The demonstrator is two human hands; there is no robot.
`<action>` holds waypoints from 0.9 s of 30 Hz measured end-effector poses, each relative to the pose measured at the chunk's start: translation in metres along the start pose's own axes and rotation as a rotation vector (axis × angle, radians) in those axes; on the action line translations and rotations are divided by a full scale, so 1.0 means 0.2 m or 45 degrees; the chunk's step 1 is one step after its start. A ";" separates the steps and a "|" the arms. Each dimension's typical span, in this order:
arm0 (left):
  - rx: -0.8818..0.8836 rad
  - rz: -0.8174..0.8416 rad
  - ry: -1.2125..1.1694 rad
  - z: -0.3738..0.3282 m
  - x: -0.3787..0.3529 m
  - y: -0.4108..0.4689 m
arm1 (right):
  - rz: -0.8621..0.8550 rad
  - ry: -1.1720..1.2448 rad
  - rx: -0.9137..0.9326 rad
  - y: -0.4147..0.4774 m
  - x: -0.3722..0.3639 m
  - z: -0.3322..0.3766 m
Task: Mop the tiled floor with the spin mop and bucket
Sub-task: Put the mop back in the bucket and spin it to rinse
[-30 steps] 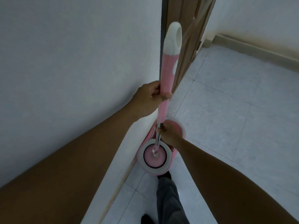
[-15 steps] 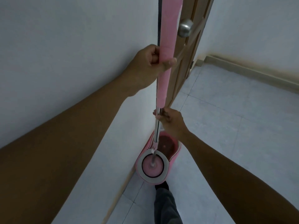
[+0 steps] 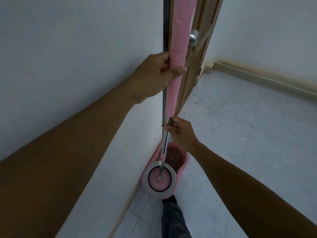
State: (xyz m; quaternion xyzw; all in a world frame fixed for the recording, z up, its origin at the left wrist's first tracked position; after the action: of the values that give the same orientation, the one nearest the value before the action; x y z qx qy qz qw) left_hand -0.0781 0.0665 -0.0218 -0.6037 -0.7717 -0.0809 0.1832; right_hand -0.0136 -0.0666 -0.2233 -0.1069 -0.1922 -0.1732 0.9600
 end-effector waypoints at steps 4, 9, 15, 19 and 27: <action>0.019 -0.047 -0.004 0.13 -0.05 0.03 | 0.007 -0.012 -0.006 0.03 -0.07 -0.12; 0.073 -0.018 0.076 0.30 -0.12 0.07 | 0.018 -0.029 -0.050 0.04 -0.14 -0.28; 0.184 0.016 0.132 0.54 -0.22 0.07 | 0.090 -0.027 -0.248 0.05 -0.29 -0.46; 0.266 0.077 0.134 0.71 -0.29 0.02 | 0.113 -0.088 -0.403 0.03 -0.38 -0.57; 0.495 0.220 0.115 0.90 -0.40 -0.12 | 0.167 -0.051 -0.618 0.01 -0.55 -0.65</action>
State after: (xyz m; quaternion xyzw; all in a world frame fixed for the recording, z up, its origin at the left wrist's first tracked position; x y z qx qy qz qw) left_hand -0.1179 0.0510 -0.2148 -0.6167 -0.7091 0.0585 0.3369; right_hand -0.0658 -0.0686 -0.3858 -0.3500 -0.1566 -0.1496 0.9113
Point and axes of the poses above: each hand's wrist, its own y-axis towards the middle knuckle, its own x-axis out of the back of the hand, z = x × y, the point moved 1 cm from there along y, towards the middle knuckle, and after that the axes turned 12 degrees about z, right-handed, at the moved point
